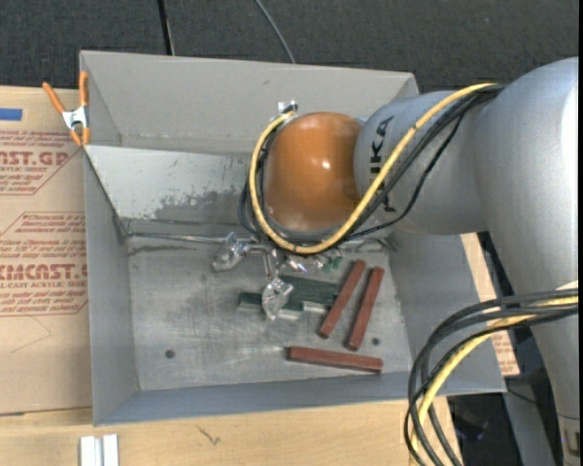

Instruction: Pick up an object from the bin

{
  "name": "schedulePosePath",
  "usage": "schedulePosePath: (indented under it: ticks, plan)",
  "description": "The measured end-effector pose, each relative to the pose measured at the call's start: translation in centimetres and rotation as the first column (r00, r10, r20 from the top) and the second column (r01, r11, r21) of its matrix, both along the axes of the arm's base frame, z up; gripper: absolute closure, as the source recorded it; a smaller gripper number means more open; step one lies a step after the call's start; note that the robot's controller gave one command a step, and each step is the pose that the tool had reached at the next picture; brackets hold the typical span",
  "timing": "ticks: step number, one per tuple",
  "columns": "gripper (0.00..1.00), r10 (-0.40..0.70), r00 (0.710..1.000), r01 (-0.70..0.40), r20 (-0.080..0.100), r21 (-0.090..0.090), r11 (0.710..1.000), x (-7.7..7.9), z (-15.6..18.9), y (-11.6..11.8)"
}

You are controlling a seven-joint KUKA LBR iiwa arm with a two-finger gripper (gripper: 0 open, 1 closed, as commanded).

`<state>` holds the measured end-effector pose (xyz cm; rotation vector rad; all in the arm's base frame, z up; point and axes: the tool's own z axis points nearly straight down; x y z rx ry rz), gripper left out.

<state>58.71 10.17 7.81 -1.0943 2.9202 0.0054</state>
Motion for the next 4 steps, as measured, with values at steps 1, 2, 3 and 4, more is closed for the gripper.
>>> schedulePosePath:
  ticks: [1, 2, 3, 4]
  plan:
    - [1.00, 0.108, 0.994, -0.108, 0.006, -0.004, 0.994, 0.2, 0.3, -3.6]
    - [1.00, 0.127, 0.992, -0.127, 0.006, -0.007, 0.992, 0.2, 0.3, -3.5]
    - [1.00, 0.299, 0.954, -0.300, -0.016, -0.010, 0.954, -2.5, 15.9, -7.8]
    - [1.00, 0.300, 0.954, -0.300, -0.017, -0.009, 0.954, -2.6, 15.9, -7.8]
